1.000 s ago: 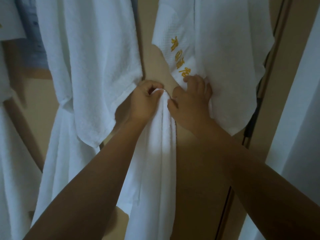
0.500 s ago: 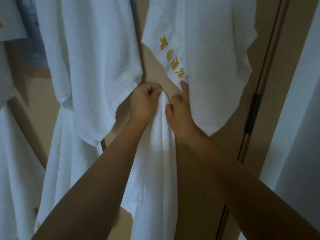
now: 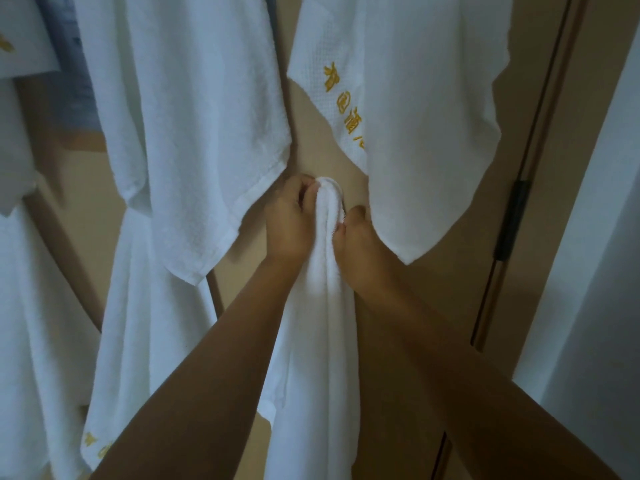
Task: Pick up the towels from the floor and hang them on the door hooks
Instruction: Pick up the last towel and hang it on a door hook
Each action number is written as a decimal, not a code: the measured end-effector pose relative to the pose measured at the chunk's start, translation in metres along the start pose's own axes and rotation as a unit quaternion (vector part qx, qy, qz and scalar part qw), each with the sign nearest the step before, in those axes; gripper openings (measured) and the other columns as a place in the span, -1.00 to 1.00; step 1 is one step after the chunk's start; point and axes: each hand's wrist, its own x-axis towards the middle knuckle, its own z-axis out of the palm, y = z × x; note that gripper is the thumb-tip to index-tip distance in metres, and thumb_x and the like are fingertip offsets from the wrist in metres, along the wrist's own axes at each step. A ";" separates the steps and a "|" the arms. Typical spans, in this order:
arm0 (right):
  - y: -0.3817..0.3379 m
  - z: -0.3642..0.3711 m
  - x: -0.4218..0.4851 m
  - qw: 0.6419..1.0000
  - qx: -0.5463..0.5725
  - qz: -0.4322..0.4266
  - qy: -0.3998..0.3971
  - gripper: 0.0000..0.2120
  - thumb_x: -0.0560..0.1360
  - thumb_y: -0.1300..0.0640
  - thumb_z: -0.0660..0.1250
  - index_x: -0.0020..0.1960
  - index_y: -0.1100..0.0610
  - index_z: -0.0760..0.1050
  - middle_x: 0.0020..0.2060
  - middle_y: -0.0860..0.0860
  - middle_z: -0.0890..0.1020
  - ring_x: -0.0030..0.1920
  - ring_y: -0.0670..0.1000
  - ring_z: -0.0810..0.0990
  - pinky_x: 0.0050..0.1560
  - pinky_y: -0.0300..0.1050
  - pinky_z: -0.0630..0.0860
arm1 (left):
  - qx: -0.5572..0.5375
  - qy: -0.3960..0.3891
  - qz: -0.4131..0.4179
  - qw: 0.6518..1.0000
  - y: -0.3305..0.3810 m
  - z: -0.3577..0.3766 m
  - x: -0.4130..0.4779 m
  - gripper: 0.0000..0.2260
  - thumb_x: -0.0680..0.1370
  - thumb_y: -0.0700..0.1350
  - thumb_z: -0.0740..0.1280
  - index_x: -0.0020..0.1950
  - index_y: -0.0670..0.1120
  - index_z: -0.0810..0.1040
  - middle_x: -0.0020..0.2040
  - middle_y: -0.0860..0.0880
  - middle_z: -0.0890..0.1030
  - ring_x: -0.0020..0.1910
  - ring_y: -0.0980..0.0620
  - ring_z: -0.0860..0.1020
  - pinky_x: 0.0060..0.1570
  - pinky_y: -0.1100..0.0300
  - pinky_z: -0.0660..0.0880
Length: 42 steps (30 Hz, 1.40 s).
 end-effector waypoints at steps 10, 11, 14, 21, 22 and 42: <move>0.008 0.027 -0.018 0.995 0.085 0.013 0.049 -0.86 0.61 0.13 0.03 0.03 0.09 0.35 -0.23 0.03 0.41 -0.18 0.03 0.39 -0.15 -0.10 0.27 | 0.093 -0.090 0.069 0.989 -0.031 -0.018 -0.045 -0.68 0.58 -0.16 0.21 0.34 -0.06 0.46 0.04 -0.08 0.64 -0.04 0.07 0.54 -0.03 0.44 0.39; 0.009 0.030 -0.018 0.994 0.095 0.014 0.051 -0.88 0.61 0.13 0.04 0.00 0.08 0.34 -0.23 0.04 0.41 -0.18 0.04 0.39 -0.15 -0.10 0.27 | 0.075 -0.095 0.066 0.990 -0.031 -0.021 -0.047 -0.69 0.57 -0.15 0.21 0.32 -0.08 0.48 0.04 -0.07 0.64 -0.03 0.08 0.55 -0.01 0.37 0.43; 0.011 0.039 -0.017 0.992 0.110 0.006 0.066 -0.85 0.60 0.14 0.05 0.01 0.12 0.39 -0.20 0.07 0.43 -0.18 0.04 0.39 -0.13 -0.09 0.30 | -0.002 -0.111 -0.019 0.994 -0.028 -0.024 -0.053 -0.79 0.60 -0.14 0.20 0.16 -0.07 0.58 -0.08 0.07 0.64 -0.14 0.26 0.56 -0.08 0.39 0.47; 0.028 0.055 -0.016 0.947 0.315 0.066 0.014 -0.76 0.58 0.19 0.17 -0.26 0.18 0.43 -0.36 0.04 0.51 -0.32 -0.08 0.49 -0.25 -0.23 0.44 | -0.102 -0.189 -0.153 0.965 -0.025 -0.033 -0.066 -0.75 0.62 -0.04 0.14 0.15 -0.03 0.57 -0.13 0.13 0.62 -0.17 0.25 0.58 -0.12 0.41 0.50; 0.032 0.054 -0.017 0.944 0.322 0.068 -0.008 -0.71 0.59 0.17 0.16 -0.22 0.32 0.45 -0.34 0.15 0.52 -0.30 0.00 0.49 -0.25 -0.17 0.44 | -0.117 -0.200 -0.165 0.959 -0.024 -0.036 -0.065 -0.77 0.62 -0.04 0.15 0.12 0.00 0.57 -0.12 0.12 0.63 -0.18 0.26 0.59 -0.13 0.41 0.50; 0.064 0.089 -0.096 0.948 0.294 0.110 -0.048 -0.49 0.55 0.06 0.26 0.44 0.07 0.18 0.28 -0.08 0.40 0.25 -0.12 0.39 0.22 -0.25 0.32 | 0.156 -0.240 -0.163 0.944 -0.056 -0.041 -0.146 -0.44 0.51 0.06 0.32 0.44 -0.12 0.27 0.41 -0.13 0.28 0.35 -0.08 0.34 0.25 0.10 0.39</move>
